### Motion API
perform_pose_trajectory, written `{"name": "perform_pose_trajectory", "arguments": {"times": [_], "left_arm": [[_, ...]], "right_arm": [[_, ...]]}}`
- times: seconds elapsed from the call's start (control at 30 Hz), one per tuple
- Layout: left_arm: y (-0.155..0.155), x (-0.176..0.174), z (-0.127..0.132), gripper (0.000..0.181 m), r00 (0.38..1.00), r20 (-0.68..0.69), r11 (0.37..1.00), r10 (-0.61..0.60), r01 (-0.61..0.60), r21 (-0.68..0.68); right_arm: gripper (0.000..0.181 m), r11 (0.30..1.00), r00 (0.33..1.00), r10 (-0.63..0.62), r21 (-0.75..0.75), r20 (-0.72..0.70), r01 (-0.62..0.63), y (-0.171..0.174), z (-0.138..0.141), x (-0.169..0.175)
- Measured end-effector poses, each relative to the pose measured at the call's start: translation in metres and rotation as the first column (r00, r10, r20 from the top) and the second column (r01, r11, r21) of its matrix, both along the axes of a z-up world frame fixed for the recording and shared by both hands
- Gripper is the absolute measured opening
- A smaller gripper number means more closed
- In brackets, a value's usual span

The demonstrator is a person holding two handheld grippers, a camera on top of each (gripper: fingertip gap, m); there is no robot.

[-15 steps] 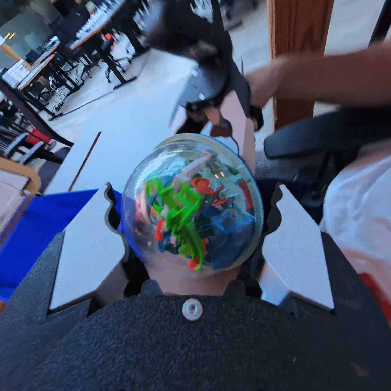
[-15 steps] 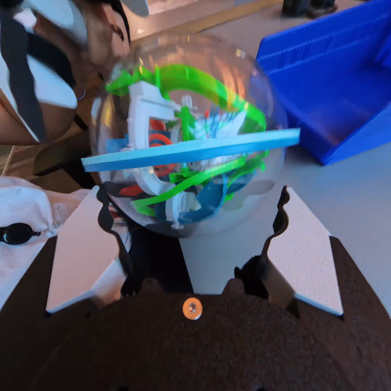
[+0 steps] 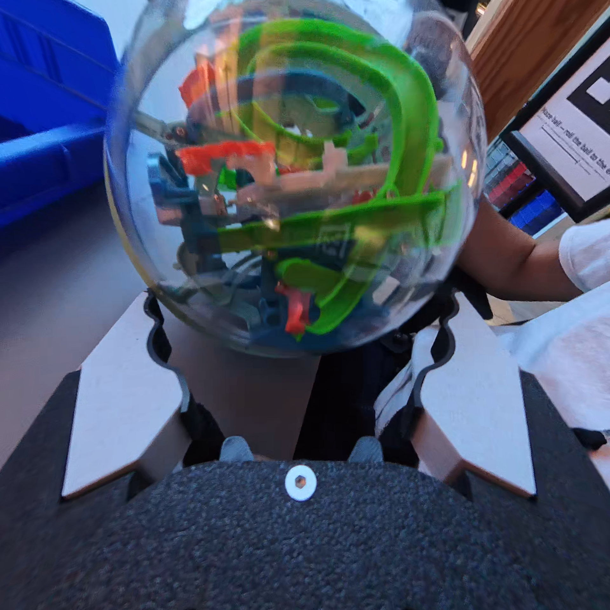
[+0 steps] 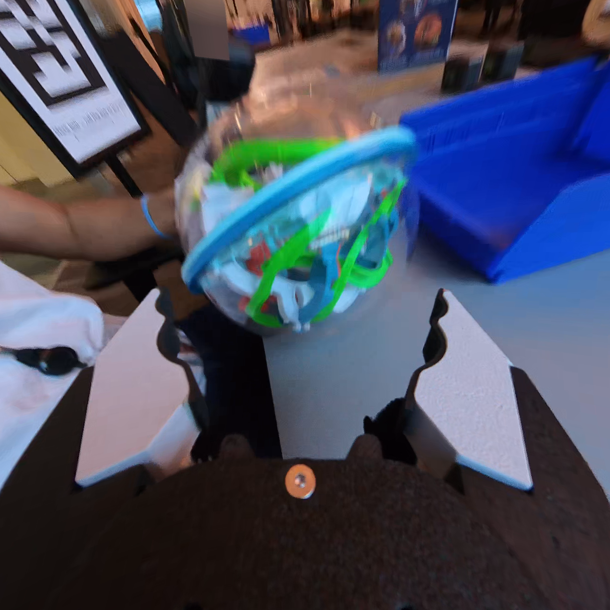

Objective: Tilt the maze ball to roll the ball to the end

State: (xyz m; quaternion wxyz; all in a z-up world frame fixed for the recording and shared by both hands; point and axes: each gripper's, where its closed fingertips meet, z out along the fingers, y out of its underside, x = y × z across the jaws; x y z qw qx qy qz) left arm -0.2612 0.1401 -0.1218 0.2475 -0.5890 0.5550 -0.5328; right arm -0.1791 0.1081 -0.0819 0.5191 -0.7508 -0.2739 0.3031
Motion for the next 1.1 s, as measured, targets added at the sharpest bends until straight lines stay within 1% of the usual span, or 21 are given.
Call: {"name": "perform_pose_trajectory", "arguments": {"times": [0.03, 0.07, 0.13, 0.17, 0.23, 0.27, 0.3, 0.33, 0.47, 0.57, 0.63, 0.67, 0.73, 0.77, 0.83, 0.87, 0.9, 0.97, 1.0, 1.1], "left_arm": [[0.001, 0.002, 0.004, 0.158, 1.0, 0.01, 1.0, 0.002, -0.002, -0.001], [0.001, 0.004, 0.006, 0.159, 1.0, 0.012, 1.0, 0.002, -0.002, 0.002], [0.001, 0.007, 0.012, 0.155, 1.0, 0.023, 1.0, 0.009, -0.01, 0.03], [0.0, 0.009, 0.015, 0.153, 0.999, 0.032, 0.998, 0.013, -0.015, 0.058], [-0.007, 0.011, 0.022, 0.149, 0.999, 0.042, 0.991, 0.006, -0.012, 0.134], [-0.011, 0.013, 0.024, 0.146, 0.999, 0.042, 0.984, 0.0, -0.007, 0.178], [-0.014, 0.014, 0.026, 0.146, 0.999, 0.033, 0.975, -0.002, -0.005, 0.22], [-0.016, 0.015, 0.028, 0.146, 1.0, 0.024, 0.967, 0.0, -0.006, 0.254], [-0.024, 0.018, 0.042, 0.145, 0.998, 0.056, 0.941, -0.015, -0.005, 0.337], [-0.022, 0.01, 0.043, 0.136, 0.998, 0.066, 0.953, -0.002, -0.018, 0.303], [-0.017, -0.001, 0.043, 0.129, 0.994, 0.102, 0.968, 0.025, -0.05, 0.247], [-0.011, -0.007, 0.041, 0.129, 0.993, 0.105, 0.975, 0.055, -0.076, 0.207], [-0.003, -0.013, 0.031, 0.14, 0.992, 0.087, 0.988, 0.09, -0.1, 0.121], [-0.004, -0.015, 0.027, 0.143, 0.993, 0.088, 0.993, 0.083, -0.09, 0.074], [-0.016, -0.014, 0.018, 0.143, 0.996, 0.083, 0.999, 0.028, -0.026, -0.024], [-0.021, -0.012, 0.016, 0.142, 0.996, 0.086, 0.999, 0.006, -0.001, -0.05], [-0.022, -0.01, 0.014, 0.142, 0.996, 0.09, 0.999, 0.009, -0.005, -0.046], [-0.017, -0.007, 0.008, 0.139, 0.997, 0.072, 0.999, 0.038, -0.04, 0.028], [-0.017, -0.008, 0.007, 0.141, 0.997, 0.067, 0.998, 0.036, -0.04, 0.052], [-0.012, -0.013, 0.009, 0.141, 0.996, 0.074, 0.993, 0.044, -0.052, 0.107]], "right_arm": [[0.148, 1.0, 0.999, 0.009, 0.02, -0.033, -0.008, 0.002, 0.015, 0.0], [0.148, 1.0, 0.999, 0.007, 0.031, -0.032, -0.006, 0.006, 0.025, -0.001], [0.151, 0.999, 0.999, 0.004, 0.048, 0.033, -0.006, 0.014, 0.03, -0.005], [0.153, 0.999, 0.998, 0.025, 0.037, 0.057, -0.027, 0.015, 0.027, -0.011], [0.152, 0.998, 0.997, 0.059, 0.006, 0.057, -0.06, 0.012, 0.021, -0.022], [0.151, 0.999, 0.996, 0.053, -0.016, 0.071, -0.052, 0.012, 0.013, -0.022], [0.154, 0.998, 0.996, 0.063, -0.022, 0.066, -0.061, 0.009, 0.008, -0.023], [0.154, 0.998, 0.997, 0.062, -0.001, 0.054, -0.062, 0.006, 0.007, -0.021], [0.154, 0.997, 0.997, 0.078, -0.003, 0.009, -0.078, -0.007, -0.005, -0.017], [0.154, 0.997, 0.997, 0.074, -0.001, -0.024, -0.074, -0.009, -0.011, -0.014], [0.154, 0.998, 0.996, 0.068, 0.009, -0.054, -0.067, -0.008, -0.01, -0.013], [0.154, 0.997, 0.996, 0.071, 0.025, -0.055, -0.069, -0.008, -0.01, -0.013], [0.153, 0.994, 0.998, 0.066, 0.088, -0.01, -0.065, -0.007, -0.011, -0.015], [0.153, 0.991, 0.998, 0.055, 0.121, 0.031, -0.059, -0.006, -0.013, -0.016], [0.152, 0.983, 0.992, 0.03, 0.176, 0.126, -0.052, -0.003, -0.02, -0.02], [0.151, 0.979, 0.985, 0.022, 0.198, 0.171, -0.056, -0.003, -0.024, -0.022], [0.151, 0.975, 0.979, 0.017, 0.215, 0.202, -0.061, -0.002, -0.027, -0.025], [0.151, 0.967, 0.975, -0.008, 0.25, 0.224, -0.05, 0.0, -0.025, -0.03], [0.151, 0.964, 0.972, -0.015, 0.26, 0.235, -0.048, 0.001, -0.025, -0.031], [0.151, 0.962, 0.97, -0.031, 0.269, 0.243, -0.037, 0.004, -0.029, -0.036]]}}
